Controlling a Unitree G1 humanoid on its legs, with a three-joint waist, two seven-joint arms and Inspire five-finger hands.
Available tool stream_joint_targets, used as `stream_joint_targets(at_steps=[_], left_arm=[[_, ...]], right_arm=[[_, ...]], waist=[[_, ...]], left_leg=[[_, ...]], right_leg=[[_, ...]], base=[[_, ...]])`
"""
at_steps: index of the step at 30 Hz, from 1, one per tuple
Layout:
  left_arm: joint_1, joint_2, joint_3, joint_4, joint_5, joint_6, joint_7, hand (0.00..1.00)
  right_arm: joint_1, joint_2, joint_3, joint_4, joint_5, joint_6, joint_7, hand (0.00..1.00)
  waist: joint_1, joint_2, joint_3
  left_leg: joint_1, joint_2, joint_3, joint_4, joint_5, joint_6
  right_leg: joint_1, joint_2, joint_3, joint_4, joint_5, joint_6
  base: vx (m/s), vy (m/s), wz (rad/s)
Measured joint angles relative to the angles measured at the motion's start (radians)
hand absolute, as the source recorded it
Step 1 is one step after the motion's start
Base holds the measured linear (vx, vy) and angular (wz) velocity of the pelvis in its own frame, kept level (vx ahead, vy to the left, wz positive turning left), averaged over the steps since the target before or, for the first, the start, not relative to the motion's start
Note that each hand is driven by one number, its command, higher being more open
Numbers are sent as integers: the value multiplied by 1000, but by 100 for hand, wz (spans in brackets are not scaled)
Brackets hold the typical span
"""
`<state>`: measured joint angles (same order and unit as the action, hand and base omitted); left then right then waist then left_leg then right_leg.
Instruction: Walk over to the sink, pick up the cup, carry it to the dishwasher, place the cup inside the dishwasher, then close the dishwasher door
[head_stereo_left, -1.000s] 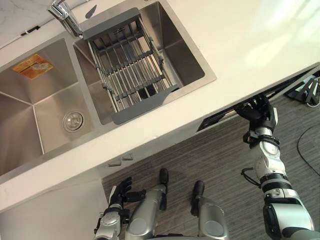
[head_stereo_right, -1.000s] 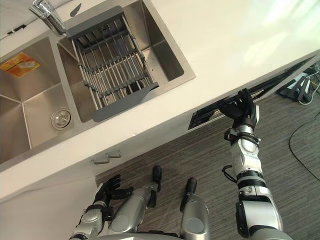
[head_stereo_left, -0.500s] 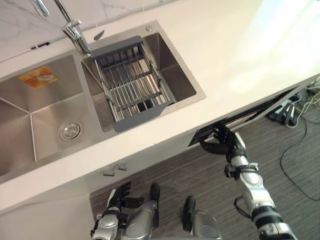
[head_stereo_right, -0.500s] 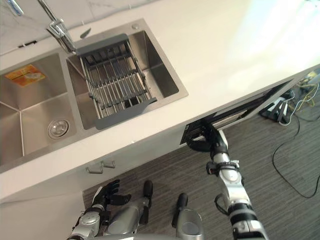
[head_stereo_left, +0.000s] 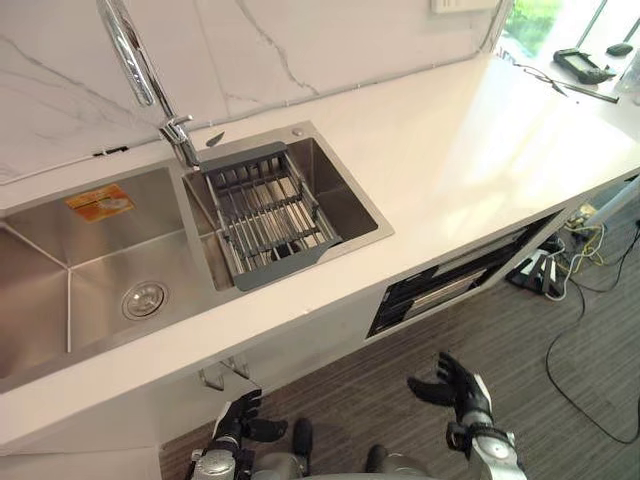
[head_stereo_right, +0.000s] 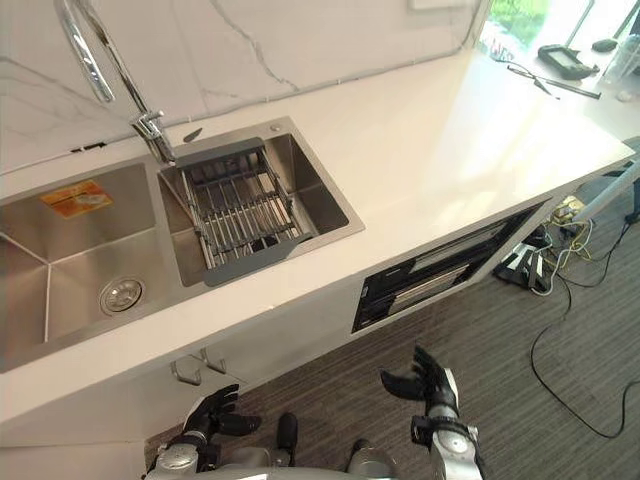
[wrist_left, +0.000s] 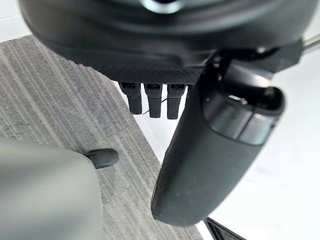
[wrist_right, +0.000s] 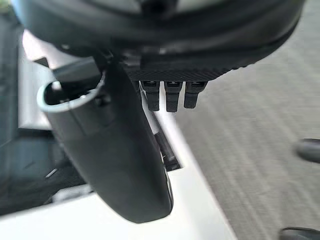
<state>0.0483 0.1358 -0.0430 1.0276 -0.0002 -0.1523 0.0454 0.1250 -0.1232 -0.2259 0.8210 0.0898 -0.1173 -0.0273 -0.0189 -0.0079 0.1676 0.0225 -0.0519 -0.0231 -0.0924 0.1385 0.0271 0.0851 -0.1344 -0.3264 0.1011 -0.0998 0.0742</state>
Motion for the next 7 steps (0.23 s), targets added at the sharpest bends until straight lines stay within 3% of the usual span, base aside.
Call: stream_joint_targets(at_steps=[7], left_arm=[[21,-5,31,0,-25,2,-1,90]], right_arm=[[24,15,-56,115,58,19,-2,90]], waist=[[-4,-4,-33]], left_leg=[[17,2,-3,-1,-6,-8]], right_leg=[[22,4,-5,-19,-1,8]], base=[[-42,-4,1]])
